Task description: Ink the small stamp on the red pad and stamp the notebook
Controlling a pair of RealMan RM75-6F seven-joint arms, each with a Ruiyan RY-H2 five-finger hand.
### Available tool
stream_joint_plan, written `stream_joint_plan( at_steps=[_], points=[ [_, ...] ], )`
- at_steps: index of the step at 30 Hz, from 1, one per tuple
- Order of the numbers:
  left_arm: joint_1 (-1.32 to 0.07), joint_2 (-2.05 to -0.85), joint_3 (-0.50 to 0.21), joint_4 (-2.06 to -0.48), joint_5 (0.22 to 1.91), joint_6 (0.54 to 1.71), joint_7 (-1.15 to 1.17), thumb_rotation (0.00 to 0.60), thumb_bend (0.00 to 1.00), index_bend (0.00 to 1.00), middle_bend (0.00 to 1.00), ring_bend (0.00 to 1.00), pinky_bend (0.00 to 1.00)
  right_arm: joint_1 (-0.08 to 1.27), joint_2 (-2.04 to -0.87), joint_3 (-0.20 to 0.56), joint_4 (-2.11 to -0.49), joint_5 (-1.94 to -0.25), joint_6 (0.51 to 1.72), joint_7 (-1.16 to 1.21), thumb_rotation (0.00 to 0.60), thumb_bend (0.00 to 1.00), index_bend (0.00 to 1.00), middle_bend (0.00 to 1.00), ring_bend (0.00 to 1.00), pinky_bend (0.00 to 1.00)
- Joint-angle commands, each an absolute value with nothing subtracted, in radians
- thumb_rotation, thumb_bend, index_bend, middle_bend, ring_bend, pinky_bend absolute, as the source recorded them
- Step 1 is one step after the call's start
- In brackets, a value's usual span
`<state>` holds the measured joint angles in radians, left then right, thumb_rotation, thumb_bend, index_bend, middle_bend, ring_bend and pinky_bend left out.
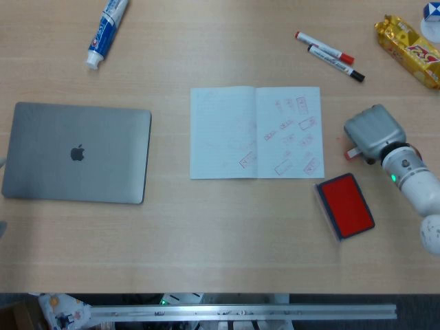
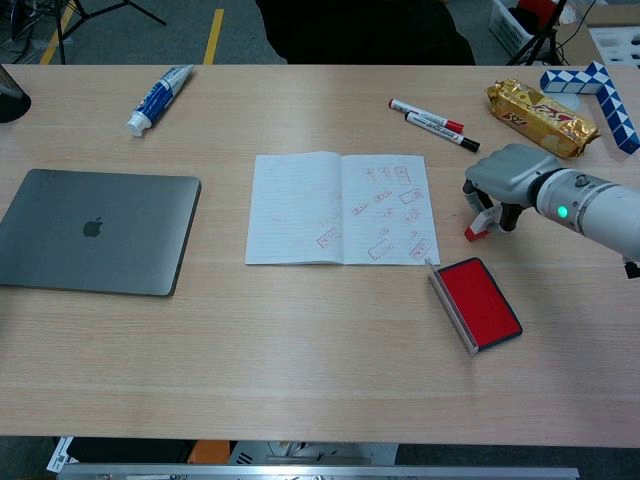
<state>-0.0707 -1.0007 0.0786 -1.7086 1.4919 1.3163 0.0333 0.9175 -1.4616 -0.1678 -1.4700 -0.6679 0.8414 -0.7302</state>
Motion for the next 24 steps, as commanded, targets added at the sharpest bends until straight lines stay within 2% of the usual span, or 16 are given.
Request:
stream_joint_plan(
  at_steps=[1,12,24],
  points=[
    [-0.071,-1.001,0.079,-1.709,1.491,1.316,0.034,0.6,0.24,0.05,0.03,0.25,0.23,0.913,-1.463,-0.165,-1.469,-0.671,0.843,-0.732,0.6,0.41,0.63,0.51,0.41,0.38],
    [-0.073,-1.0,0.08,-1.712,1.488,1.315,0.038,0.6,0.24,0.05,0.03,0.25,0.23,0.89,-1.466,-0.155,-1.46,-0.7,0.847,-0.728,0.6,0.3,0.53,0.48,0.37,0.35],
    [-0.073,-0.997,0.081,-1.716,1.488,1.316,0.039,0.6,0.24,0.05,0.03,0.25,0.23,0.867,-1.451,-0.14,-1.479,-0.743,0.863,-0.717,0.6,0.22,0.43,0.44,0.36,0.34]
  ],
)
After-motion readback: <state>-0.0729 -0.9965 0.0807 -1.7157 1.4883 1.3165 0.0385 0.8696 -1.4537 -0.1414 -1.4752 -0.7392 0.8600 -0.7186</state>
